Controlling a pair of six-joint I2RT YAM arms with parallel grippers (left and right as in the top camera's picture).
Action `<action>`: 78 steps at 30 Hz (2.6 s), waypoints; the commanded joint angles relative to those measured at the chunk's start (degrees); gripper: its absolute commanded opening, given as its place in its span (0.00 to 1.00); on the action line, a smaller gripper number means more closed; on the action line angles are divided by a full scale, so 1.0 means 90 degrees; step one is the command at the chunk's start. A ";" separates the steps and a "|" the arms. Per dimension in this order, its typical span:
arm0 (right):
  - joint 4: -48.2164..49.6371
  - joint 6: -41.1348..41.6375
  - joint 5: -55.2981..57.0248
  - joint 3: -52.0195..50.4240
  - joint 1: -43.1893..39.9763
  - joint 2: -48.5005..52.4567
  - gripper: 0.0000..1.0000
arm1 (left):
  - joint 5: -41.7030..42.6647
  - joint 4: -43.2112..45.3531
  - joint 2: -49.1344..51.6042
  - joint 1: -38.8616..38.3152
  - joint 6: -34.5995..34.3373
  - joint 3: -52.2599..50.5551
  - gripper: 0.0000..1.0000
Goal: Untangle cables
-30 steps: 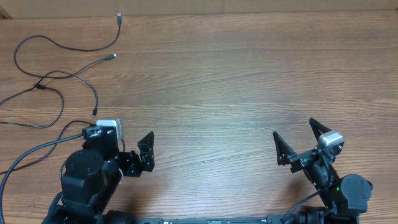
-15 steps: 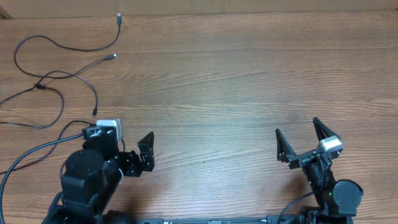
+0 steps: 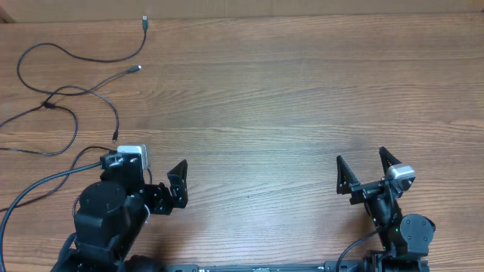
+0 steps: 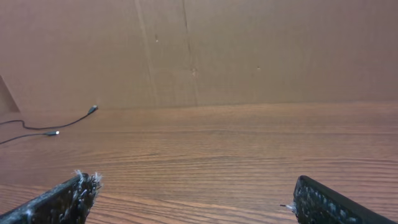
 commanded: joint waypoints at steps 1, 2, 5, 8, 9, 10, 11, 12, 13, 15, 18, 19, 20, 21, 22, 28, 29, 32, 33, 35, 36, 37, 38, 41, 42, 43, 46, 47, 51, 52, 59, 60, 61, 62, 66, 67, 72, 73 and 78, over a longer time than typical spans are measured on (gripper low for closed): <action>0.0049 0.0080 0.0090 -0.0070 0.0036 -0.0056 1.00 | -0.0090 0.0010 0.0010 -0.0041 -0.0058 0.0109 1.00; 0.0051 0.0080 0.0092 -0.0070 0.0036 -0.0056 1.00 | -0.0090 0.0010 0.0010 -0.0041 -0.0058 0.0109 1.00; 0.0051 0.0078 0.0126 -0.0070 0.0036 -0.0056 1.00 | -0.0090 0.0010 0.0010 -0.0041 -0.0058 0.0109 0.99; 0.0024 0.0080 0.0163 -0.0070 0.0034 -0.0056 1.00 | -0.0090 0.0010 0.0010 -0.0041 -0.0058 0.0109 1.00; 0.0019 0.0078 0.0172 -0.0070 0.0036 -0.0056 1.00 | -0.0090 0.0010 0.0010 -0.0041 -0.0058 0.0109 1.00; 0.0019 0.0078 0.0189 -0.0070 0.0036 -0.0056 1.00 | -0.0090 0.0010 0.0010 -0.0041 -0.0058 0.0109 1.00; 0.0019 0.0078 0.0194 -0.0070 0.0036 -0.0056 1.00 | -0.0090 0.0010 0.0010 -0.0041 -0.0058 0.0109 1.00; 0.0017 0.0078 0.0219 -0.0070 0.0036 -0.0056 1.00 | -0.0090 0.0010 0.0010 -0.0041 -0.0058 0.0109 0.99; 0.0012 0.0080 0.0233 -0.0070 0.0036 -0.0056 1.00 | -0.0090 0.0010 0.0010 -0.0041 -0.0058 0.0109 1.00; 0.0007 0.0078 0.0236 -0.0070 0.0036 -0.0056 1.00 | -0.0090 0.0010 0.0010 -0.0041 -0.0058 0.0109 1.00; 0.0005 0.0078 0.0257 -0.0070 0.0036 -0.0056 1.00 | -0.0090 0.0010 0.0010 -0.0041 -0.0058 0.0109 1.00; 0.0005 0.0078 0.0257 -0.0070 0.0036 -0.0056 1.00 | -0.0090 0.0010 0.0010 -0.0041 -0.0058 0.0109 1.00; 0.0002 0.0078 0.0257 -0.0070 0.0036 -0.0056 1.00 | -0.0090 0.0010 0.0010 -0.0041 -0.0058 0.0109 1.00; 0.0002 0.0080 0.0257 -0.0070 0.0036 -0.0056 1.00 | -0.0090 0.0010 0.0010 -0.0041 -0.0058 0.0109 1.00; 0.0002 0.0078 0.0260 -0.0070 0.0036 -0.0056 1.00 | -0.0090 0.0010 0.0010 -0.0041 -0.0058 0.0109 0.99; -0.0024 0.0027 0.0471 -0.0066 0.0036 -0.0056 1.00 | -0.0090 0.0010 0.0010 -0.0041 -0.0058 0.0109 0.99; -0.0036 0.0029 0.0508 -0.0066 0.0036 -0.0056 1.00 | -0.0090 0.0010 0.0010 -0.0041 -0.0058 0.0109 1.00; -0.0041 0.0027 0.0566 -0.0066 0.0036 -0.0056 1.00 | -0.0090 0.0010 0.0010 -0.0041 -0.0058 0.0109 1.00; -0.0041 0.0027 0.0551 -0.0066 0.0036 -0.0056 1.00 | -0.0090 0.0010 0.0010 -0.0041 -0.0058 0.0109 1.00; -0.0032 -0.0328 0.0301 -0.0066 0.0036 -0.0056 1.00 | -0.0090 0.0010 0.0010 -0.0041 -0.0058 0.0109 1.00; -0.0022 -0.0622 0.0216 -0.0068 0.0036 -0.0056 1.00 | -0.0090 0.0010 0.0010 -0.0041 -0.0058 0.0109 1.00; -0.0022 -0.0816 0.0219 -0.0068 0.0036 -0.0056 1.00 | -0.0090 0.0010 0.0010 -0.0041 -0.0058 0.0109 0.99; -0.0032 -0.1095 0.0369 -0.0068 0.0036 -0.0056 1.00 | -0.0090 0.0010 0.0010 -0.0041 -0.0058 0.0109 0.99; -0.0049 -0.1098 0.0595 -0.0063 0.0036 -0.0056 1.00 | -0.0090 0.0010 0.0010 -0.0041 -0.0058 0.0109 1.00; -0.0049 -0.1095 0.0593 -0.0063 0.0036 -0.0056 1.00 | -0.0090 0.0010 0.0010 -0.0041 -0.0058 0.0109 0.99; -0.0049 -0.1093 0.0593 -0.0063 0.0036 -0.0056 1.00 | -0.0090 0.0010 0.0010 -0.0041 -0.0058 0.0109 1.00; -0.0049 -0.1093 0.0590 -0.0063 0.0036 -0.0056 1.00 | -0.0090 0.0010 0.0010 -0.0041 -0.0058 0.0109 0.99; -0.0049 -0.1095 0.0593 -0.0063 0.0036 -0.0056 1.00 | -0.0090 0.0010 0.0010 -0.0041 -0.0058 0.0109 1.00; -0.0049 -0.1086 0.0590 -0.0063 0.0036 -0.0056 1.00 | -0.0090 0.0010 0.0010 -0.0041 -0.0058 0.0109 1.00; -0.0049 -0.1037 0.0593 -0.0063 0.0036 -0.0056 1.00 | -0.0090 0.0010 0.0010 -0.0041 -0.0058 0.0109 1.00; -0.0027 -0.0901 0.0563 -0.0063 0.0036 -0.0056 1.00 | -0.0090 0.0010 0.0010 -0.0041 -0.0058 0.0109 0.99; -0.0012 -0.0901 0.0563 -0.0063 0.0036 -0.0056 1.00 | -0.0090 0.0010 0.0010 -0.0041 -0.0058 0.0109 0.99; -0.0007 -0.0901 0.0563 -0.0063 0.0036 -0.0056 1.00 | -0.0090 0.0010 0.0010 -0.0041 -0.0058 0.0109 0.99; -0.0007 -0.0901 0.0566 -0.0063 0.0036 -0.0056 1.00 | -0.0090 0.0010 0.0010 -0.0041 -0.0058 0.0109 1.00; -0.0007 -0.0901 0.0563 -0.0063 0.0036 -0.0056 1.00 | -0.0090 0.0010 0.0010 -0.0041 -0.0058 0.0109 1.00; -0.0007 -0.0901 0.0563 -0.0063 0.0036 -0.0056 1.00 | -0.0090 0.0010 0.0010 -0.0041 -0.0058 0.0109 1.00; -0.0005 -0.0901 0.0563 -0.0063 0.0036 -0.0056 1.00 | -0.0090 0.0010 0.0010 -0.0041 -0.0058 0.0109 1.00; -0.0005 -0.0901 0.0563 -0.0063 0.0036 -0.0056 1.00 | -0.0090 0.0007 0.0010 -0.0041 -0.0058 0.0109 1.00; 0.0000 -0.0901 0.0563 -0.0066 0.0036 -0.0056 1.00 | -0.0090 0.0010 0.0010 -0.0041 -0.0058 0.0109 1.00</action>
